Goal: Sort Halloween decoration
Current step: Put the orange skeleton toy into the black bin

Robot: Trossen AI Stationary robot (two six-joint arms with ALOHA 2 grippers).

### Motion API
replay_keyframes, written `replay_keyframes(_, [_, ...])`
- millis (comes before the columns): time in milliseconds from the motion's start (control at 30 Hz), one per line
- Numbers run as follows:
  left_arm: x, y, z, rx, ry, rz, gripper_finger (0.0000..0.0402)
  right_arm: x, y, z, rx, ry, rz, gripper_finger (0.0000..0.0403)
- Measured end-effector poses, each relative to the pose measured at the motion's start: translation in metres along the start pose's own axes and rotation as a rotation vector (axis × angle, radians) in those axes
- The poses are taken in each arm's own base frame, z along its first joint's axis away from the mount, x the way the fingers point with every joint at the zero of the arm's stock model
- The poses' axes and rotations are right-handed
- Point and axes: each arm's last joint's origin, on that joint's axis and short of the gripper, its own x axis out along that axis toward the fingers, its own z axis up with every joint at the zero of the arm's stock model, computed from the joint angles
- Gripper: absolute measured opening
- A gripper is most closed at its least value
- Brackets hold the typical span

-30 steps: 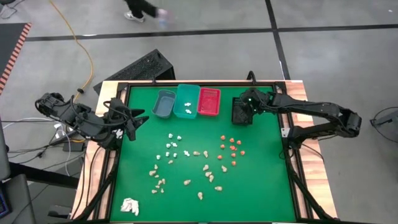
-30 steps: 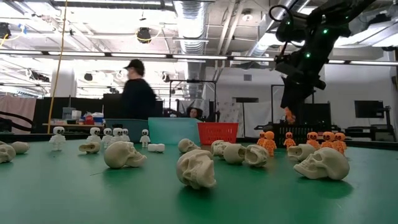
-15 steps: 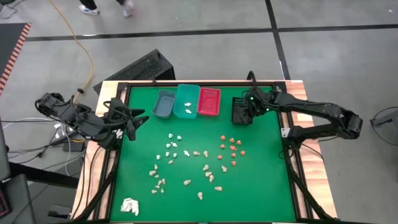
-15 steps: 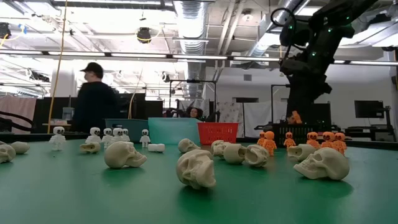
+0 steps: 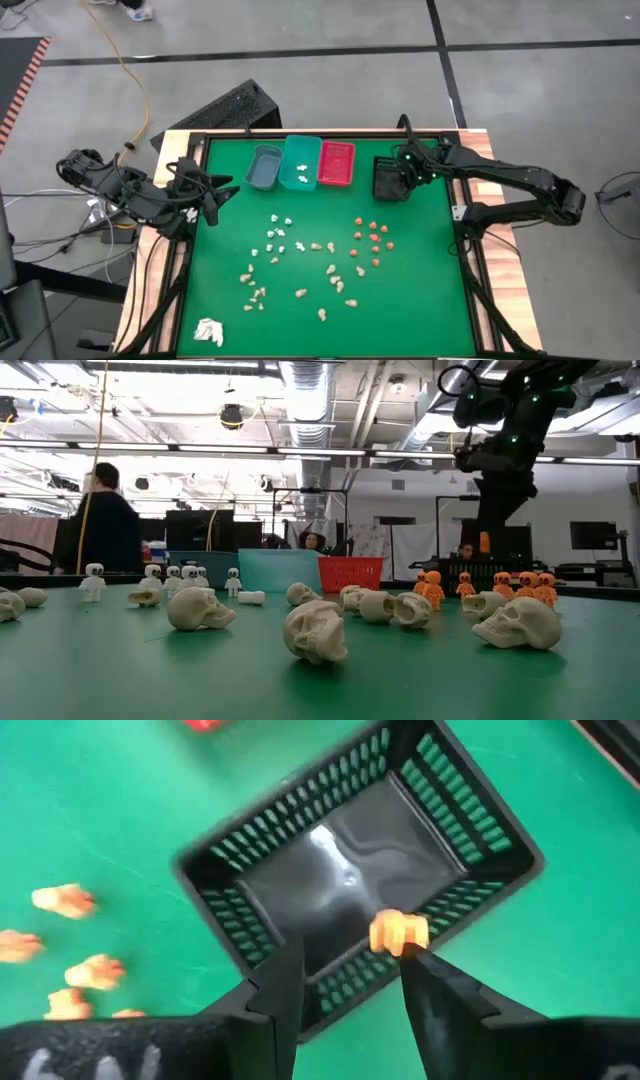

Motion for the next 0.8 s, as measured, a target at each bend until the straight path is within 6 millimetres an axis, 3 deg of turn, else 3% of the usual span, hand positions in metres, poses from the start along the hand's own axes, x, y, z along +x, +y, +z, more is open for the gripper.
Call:
replay_keyframes(100, [0.0,0.0,0.0,0.013,0.0,0.0,0.0187,0.0,0.002,0.004,0.002,-0.059,0.037,0.0157])
replay_keyframes(300, [0.0,0.0,0.0,0.014,-0.001,0.001,0.0187,0.018,-0.001,-0.011,-0.009,0.066,-0.016,0.0148])
replay_keyframes(467, [0.0,0.0,0.0,0.015,-0.003,0.003,0.0187,0.019,0.0,-0.009,-0.002,0.049,-0.007,0.0144])
replay_keyframes(600, [0.0,0.0,0.0,0.015,-0.004,0.004,0.0187,0.011,0.001,-0.007,0.022,-0.014,0.031,0.0143])
replay_keyframes(800, [0.0,0.0,0.0,0.015,-0.003,0.004,0.0187,-0.014,0.018,-0.014,-0.039,-0.083,0.255,0.0142])
